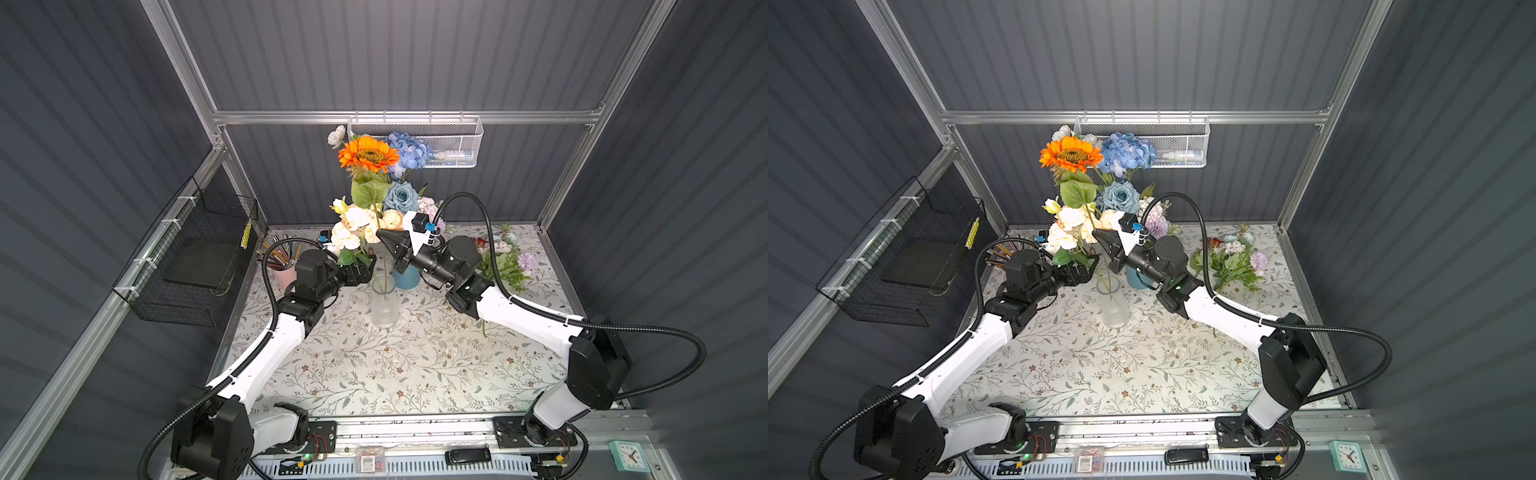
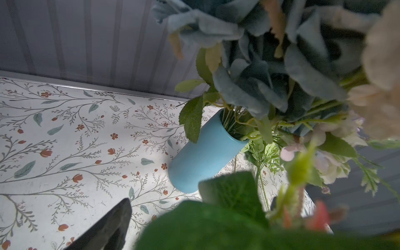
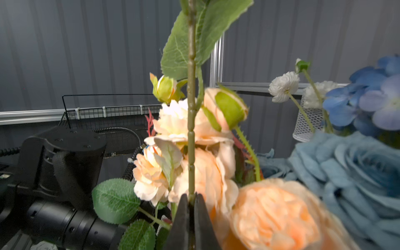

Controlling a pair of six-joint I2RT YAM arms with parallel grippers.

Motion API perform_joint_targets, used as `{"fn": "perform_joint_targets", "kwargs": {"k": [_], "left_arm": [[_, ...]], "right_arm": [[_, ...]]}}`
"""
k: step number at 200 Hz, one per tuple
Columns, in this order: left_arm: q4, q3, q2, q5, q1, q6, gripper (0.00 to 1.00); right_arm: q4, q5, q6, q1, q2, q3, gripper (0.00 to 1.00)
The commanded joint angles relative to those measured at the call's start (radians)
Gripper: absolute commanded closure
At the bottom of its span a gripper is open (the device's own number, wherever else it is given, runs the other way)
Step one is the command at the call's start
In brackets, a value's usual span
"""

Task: Arrange the flowers into the vase
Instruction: 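Lower the gerbera stem into the glass vase held by the left gripper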

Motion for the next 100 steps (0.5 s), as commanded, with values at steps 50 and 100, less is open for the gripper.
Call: {"fn": "perform_joint_targets", "kwargs": {"k": [50,100], "left_arm": [[-0.032,-0.038,-0.048,0.046,-0.002,-0.021,0.00],[-0.224,-0.030,-0.122,0.076,-0.002,0.009,0.00]], "right_arm": [[0.065,0.048,-0.110,0.051,0.032,-0.117,1.00],[0.029,0.079,-0.149,0.054,0.047,-0.151,1.00]]}}
